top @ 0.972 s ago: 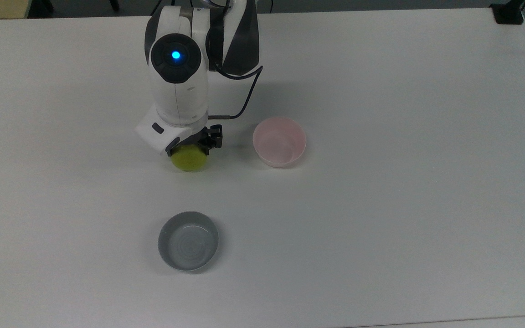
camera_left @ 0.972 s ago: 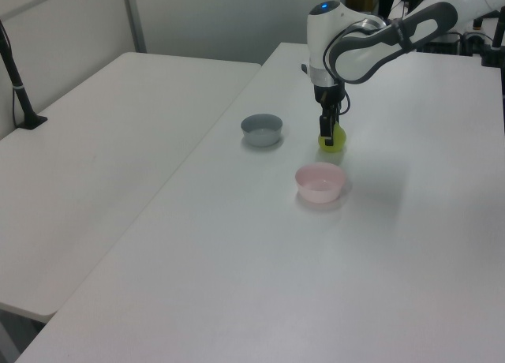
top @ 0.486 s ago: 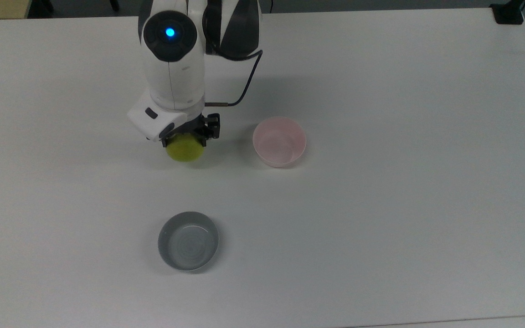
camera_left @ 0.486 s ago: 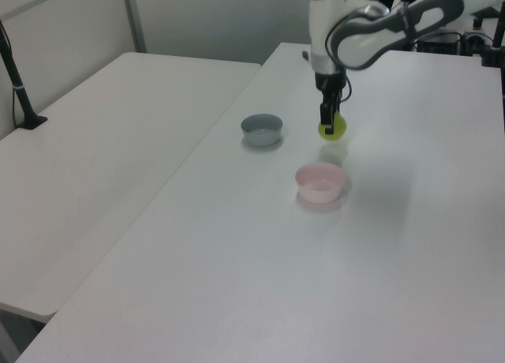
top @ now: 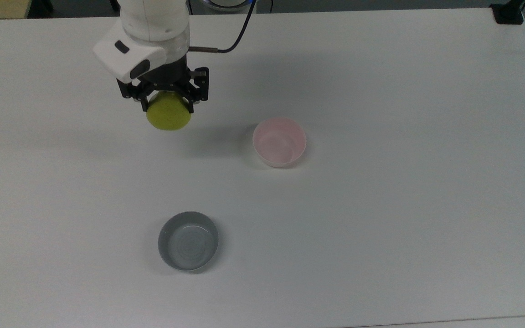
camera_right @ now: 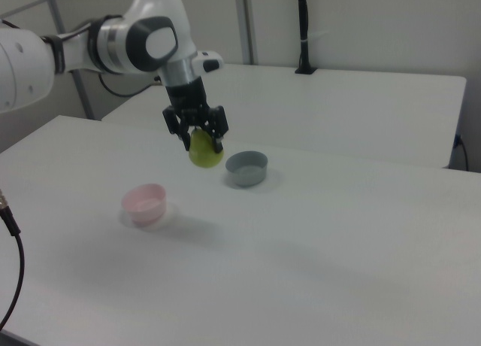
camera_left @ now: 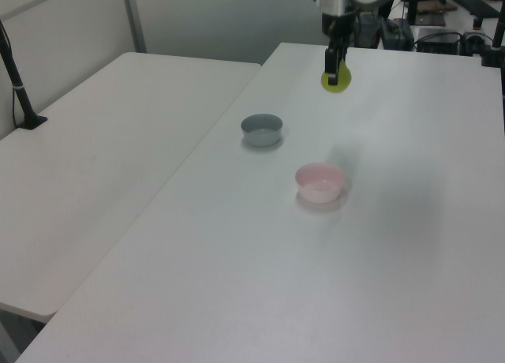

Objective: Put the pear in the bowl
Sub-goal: 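Lift the pear and carry it above the pink bowl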

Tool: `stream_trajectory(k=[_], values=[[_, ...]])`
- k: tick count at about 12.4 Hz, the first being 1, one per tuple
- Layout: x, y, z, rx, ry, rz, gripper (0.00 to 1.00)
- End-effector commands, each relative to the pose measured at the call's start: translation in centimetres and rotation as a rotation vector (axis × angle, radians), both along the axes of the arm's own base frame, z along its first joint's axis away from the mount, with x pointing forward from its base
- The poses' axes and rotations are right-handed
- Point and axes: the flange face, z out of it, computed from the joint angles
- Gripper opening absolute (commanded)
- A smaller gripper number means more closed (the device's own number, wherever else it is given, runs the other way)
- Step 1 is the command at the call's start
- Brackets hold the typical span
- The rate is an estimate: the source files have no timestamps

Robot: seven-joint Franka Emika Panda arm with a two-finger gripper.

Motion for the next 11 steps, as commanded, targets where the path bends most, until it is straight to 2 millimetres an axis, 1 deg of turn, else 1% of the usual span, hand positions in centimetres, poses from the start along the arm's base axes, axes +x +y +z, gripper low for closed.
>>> stream_trajectory(k=[1, 2, 4, 5, 6, 7, 8, 9, 10, 11], values=[[-1.6, 0.2, 3.1, 0.014, -0.007, -0.023, 0.61], [-1.6, 0.5, 3.2, 0.016, -0.009, -0.022, 0.61], [-2.0, 2.7, 3.4, 0.021, 0.003, -0.010, 0.61], [-2.2, 5.7, 3.2, 0.028, 0.012, -0.001, 0.61], [-2.3, 7.6, 3.1, 0.035, 0.011, -0.009, 0.61], [-2.5, 10.1, 2.9, 0.044, 0.015, 0.011, 0.61], [-2.8, 11.9, 2.9, 0.053, 0.016, 0.020, 0.61], [-3.1, 14.0, 2.4, 0.060, 0.023, 0.018, 0.61], [-3.4, 15.3, 2.1, 0.064, 0.028, 0.016, 0.61], [-3.8, 16.7, 1.4, 0.067, 0.040, 0.025, 0.61]])
